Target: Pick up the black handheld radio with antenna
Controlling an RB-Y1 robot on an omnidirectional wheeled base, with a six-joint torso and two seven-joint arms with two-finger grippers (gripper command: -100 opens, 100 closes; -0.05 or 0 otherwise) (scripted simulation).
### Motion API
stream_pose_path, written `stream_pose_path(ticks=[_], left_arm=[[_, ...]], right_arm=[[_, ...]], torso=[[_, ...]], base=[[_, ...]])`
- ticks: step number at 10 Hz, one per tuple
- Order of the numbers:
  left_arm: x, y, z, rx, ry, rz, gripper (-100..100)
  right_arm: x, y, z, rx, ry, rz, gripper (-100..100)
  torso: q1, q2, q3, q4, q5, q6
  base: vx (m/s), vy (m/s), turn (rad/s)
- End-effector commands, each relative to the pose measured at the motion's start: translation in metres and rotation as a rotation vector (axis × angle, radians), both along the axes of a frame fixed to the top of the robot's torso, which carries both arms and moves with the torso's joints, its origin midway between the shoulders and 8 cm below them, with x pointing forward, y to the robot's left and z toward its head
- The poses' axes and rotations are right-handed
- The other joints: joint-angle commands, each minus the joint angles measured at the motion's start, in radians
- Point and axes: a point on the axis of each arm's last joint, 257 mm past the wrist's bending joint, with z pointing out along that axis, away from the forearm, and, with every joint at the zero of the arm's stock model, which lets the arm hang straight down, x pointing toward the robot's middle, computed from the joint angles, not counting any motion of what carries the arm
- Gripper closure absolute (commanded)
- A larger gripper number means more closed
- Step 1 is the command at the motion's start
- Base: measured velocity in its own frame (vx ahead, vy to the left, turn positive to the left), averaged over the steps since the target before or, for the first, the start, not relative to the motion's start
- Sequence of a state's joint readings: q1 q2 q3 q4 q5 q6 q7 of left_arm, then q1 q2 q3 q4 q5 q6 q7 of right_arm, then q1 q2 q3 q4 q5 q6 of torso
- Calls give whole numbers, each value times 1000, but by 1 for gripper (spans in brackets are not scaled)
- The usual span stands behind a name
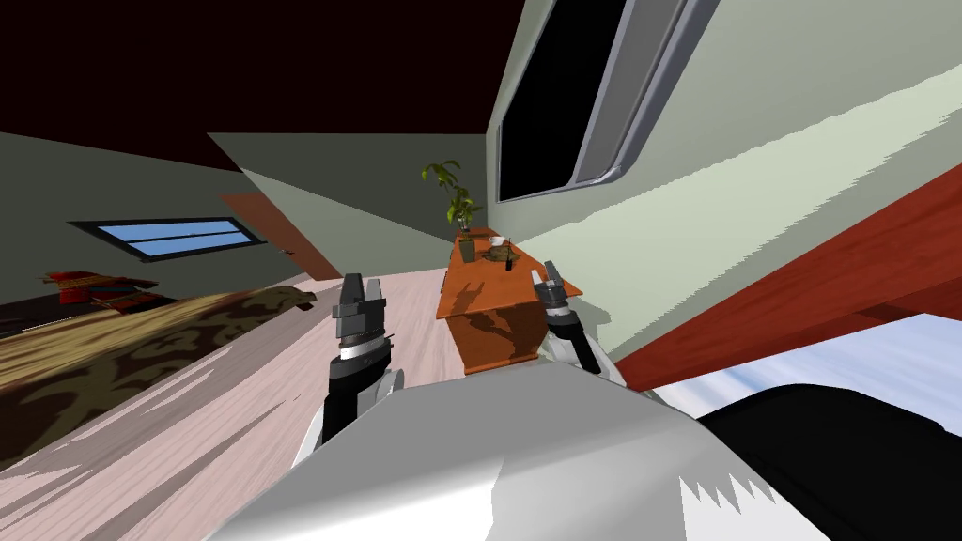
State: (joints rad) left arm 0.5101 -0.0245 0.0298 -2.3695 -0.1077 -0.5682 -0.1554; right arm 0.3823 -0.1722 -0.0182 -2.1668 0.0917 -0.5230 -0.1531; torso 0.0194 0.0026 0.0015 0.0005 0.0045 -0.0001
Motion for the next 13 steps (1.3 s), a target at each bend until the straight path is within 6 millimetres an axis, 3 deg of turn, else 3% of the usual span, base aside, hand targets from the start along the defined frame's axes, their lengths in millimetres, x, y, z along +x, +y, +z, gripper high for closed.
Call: stream_pose_path(ticks=[1,7,8,9,10,13], left_arm=[[0,0,0,0,0,0,0],[0,0,0,0,0,0,0],[0,0,0,0,0,0,0],[0,0,0,0,0,0,0],[0,0,0,0,0,0,0],[0,0,0,0,0,0,0]], right_arm=[[5,1,-1,-4,5,10,-100],[52,2,-21,-60,61,49,-100],[52,2,-22,-59,63,49,-100],[66,2,-27,-80,80,53,-100],[66,1,-29,-80,83,52,-100],[95,0,-38,-131,122,51,-100]], torso=[[0,0,0,0,0,0],[-2,-3,-2,-1,0,0],[-2,-3,-2,-1,0,0],[-3,-3,-1,-1,0,0],[-1,-3,-2,-1,0,0],[-3,-3,-2,-1,0,0]], base=[[-24,250,-28],[-30,268,-49],[-19,242,-29],[-12,275,-63],[-11,243,-33],[-12,276,-47]])
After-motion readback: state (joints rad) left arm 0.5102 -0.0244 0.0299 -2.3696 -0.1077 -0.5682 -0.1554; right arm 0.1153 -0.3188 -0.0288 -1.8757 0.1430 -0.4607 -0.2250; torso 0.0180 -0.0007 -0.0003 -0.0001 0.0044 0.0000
